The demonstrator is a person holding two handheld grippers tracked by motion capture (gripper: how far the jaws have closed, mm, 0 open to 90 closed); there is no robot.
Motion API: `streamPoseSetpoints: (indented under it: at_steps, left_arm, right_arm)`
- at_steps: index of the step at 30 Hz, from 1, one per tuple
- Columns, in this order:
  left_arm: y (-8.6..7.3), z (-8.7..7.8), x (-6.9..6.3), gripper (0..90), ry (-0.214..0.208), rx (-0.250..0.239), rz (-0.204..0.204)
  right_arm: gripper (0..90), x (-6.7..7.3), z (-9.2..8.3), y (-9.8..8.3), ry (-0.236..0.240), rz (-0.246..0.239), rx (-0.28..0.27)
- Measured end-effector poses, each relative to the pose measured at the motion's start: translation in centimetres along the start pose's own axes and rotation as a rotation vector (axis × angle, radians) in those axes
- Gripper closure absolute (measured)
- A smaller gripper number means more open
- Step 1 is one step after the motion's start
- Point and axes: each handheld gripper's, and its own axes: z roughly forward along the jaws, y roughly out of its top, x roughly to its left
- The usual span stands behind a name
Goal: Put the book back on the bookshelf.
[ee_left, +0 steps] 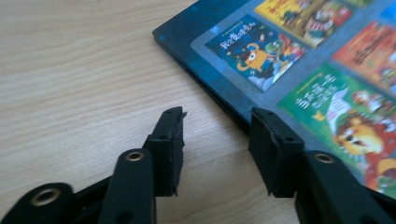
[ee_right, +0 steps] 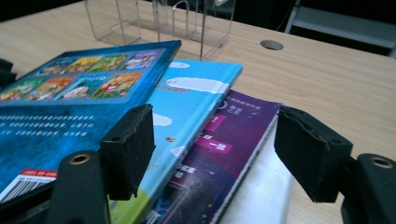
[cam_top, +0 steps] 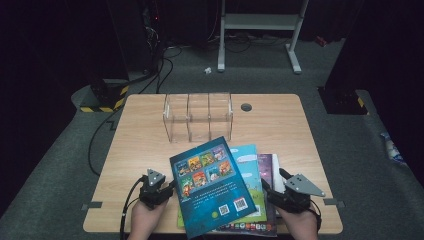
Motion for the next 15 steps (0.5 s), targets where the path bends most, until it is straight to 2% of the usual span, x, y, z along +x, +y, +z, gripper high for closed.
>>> streamPoseSetpoints:
  at_steps: [1,2,3,5,8,10,11,13,15]
  left_arm:
    - [0.0,-0.1,0.4,50.1,-0.039,-0.012,-0.047]
    - [0.0,-0.1,0.4,48.4,-0.039,-0.012,-0.047]
    - [-0.1,-0.4,0.8,48.2,-0.082,-0.032,-0.096]
    - [-0.2,-0.5,0.2,47.9,-0.091,-0.043,-0.079]
    - [-0.2,-0.4,-0.9,42.7,-0.106,-0.037,-0.053]
    - [-0.2,-0.1,-1.4,39.1,-0.131,-0.029,-0.069]
    - [-0.2,-0.1,-1.4,37.1,-0.131,-0.029,-0.069]
    - [0.0,0.2,-1.7,35.0,-0.156,-0.026,-0.094]
    - [0.0,0.5,-1.9,33.0,-0.173,-0.026,-0.117]
  right_arm:
    - [27.5,0.4,0.1,0.0,0.002,-0.018,0.0]
    - [28.3,0.7,0.3,0.1,0.003,-0.032,0.008]
    - [29.9,1.0,0.5,0.1,0.008,-0.043,0.012]
    - [30.8,1.6,0.9,0.1,0.028,-0.066,0.014]
    - [29.8,2.3,1.5,0.1,0.022,-0.09,0.03]
    - [29.4,2.4,1.8,0.1,0.044,-0.073,0.055]
    - [29.4,2.4,1.8,0.1,0.044,-0.073,0.055]
    - [29.6,2.8,2.1,0.1,0.039,-0.082,0.089]
    - [29.5,2.8,2.1,0.2,0.039,-0.086,0.099]
